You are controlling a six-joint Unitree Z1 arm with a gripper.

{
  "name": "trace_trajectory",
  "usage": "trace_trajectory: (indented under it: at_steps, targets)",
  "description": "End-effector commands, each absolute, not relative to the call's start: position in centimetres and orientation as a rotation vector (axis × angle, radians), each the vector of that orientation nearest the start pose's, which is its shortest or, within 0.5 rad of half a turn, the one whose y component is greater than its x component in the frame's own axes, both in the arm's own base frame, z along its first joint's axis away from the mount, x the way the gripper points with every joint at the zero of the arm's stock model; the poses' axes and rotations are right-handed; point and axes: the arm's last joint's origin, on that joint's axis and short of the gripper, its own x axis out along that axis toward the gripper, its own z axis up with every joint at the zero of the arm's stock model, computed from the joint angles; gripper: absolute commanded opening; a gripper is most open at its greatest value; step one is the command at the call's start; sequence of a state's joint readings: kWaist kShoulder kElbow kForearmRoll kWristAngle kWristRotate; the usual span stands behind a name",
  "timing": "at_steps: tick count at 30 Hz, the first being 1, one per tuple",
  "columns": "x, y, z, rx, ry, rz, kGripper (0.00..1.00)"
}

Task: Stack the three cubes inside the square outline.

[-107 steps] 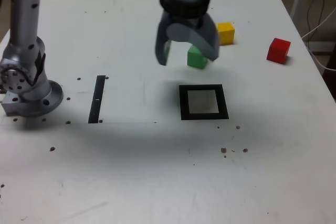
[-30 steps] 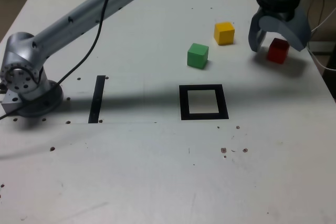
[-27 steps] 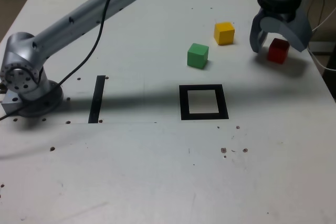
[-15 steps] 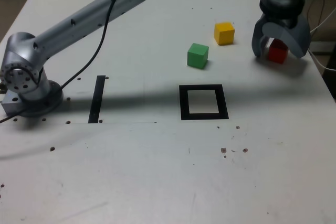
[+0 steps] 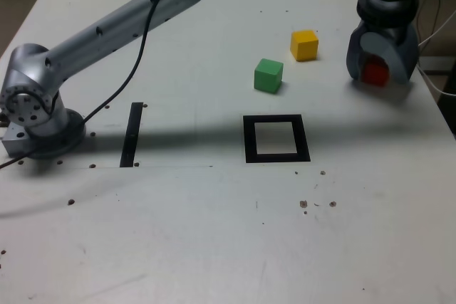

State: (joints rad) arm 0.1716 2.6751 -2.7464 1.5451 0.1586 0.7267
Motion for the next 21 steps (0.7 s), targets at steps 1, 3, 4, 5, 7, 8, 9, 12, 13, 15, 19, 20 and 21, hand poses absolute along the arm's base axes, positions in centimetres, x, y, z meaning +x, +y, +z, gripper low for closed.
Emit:
trace_trajectory:
  at_steps: [1, 3, 4, 5, 7, 8, 9, 12, 13, 15, 19, 20, 21]
  targets:
    - [53.0, 9.9, 21.6, 0.578, 1.492, -0.278, 0.36]
    - [53.0, 9.9, 21.7, 0.578, 1.491, -0.277, 0.36]
    - [53.0, 9.9, 21.7, 0.578, 1.491, -0.277, 0.36]
    - [53.0, 9.9, 21.7, 0.578, 1.491, -0.277, 0.36]
    - [53.0, 9.9, 21.7, 0.578, 1.490, -0.276, 0.36]
    - [53.0, 9.9, 21.7, 0.578, 1.490, -0.276, 0.36]
    - [53.0, 9.9, 21.7, 0.578, 1.490, -0.276, 0.36]
    - [53.0, 9.9, 21.8, 0.578, 1.490, -0.277, 0.36]
    - [52.9, 9.9, 21.8, 0.578, 1.490, -0.277, 0.36]
    - [52.9, 9.8, 21.9, 0.579, 1.490, -0.277, 0.36]
    - [52.6, 9.7, 22.6, 0.580, 1.489, -0.275, 0.36]
    - [52.5, 9.7, 22.9, 0.580, 1.489, -0.274, 0.36]
    - [52.3, 9.7, 23.2, 0.580, 1.489, -0.271, 0.36]
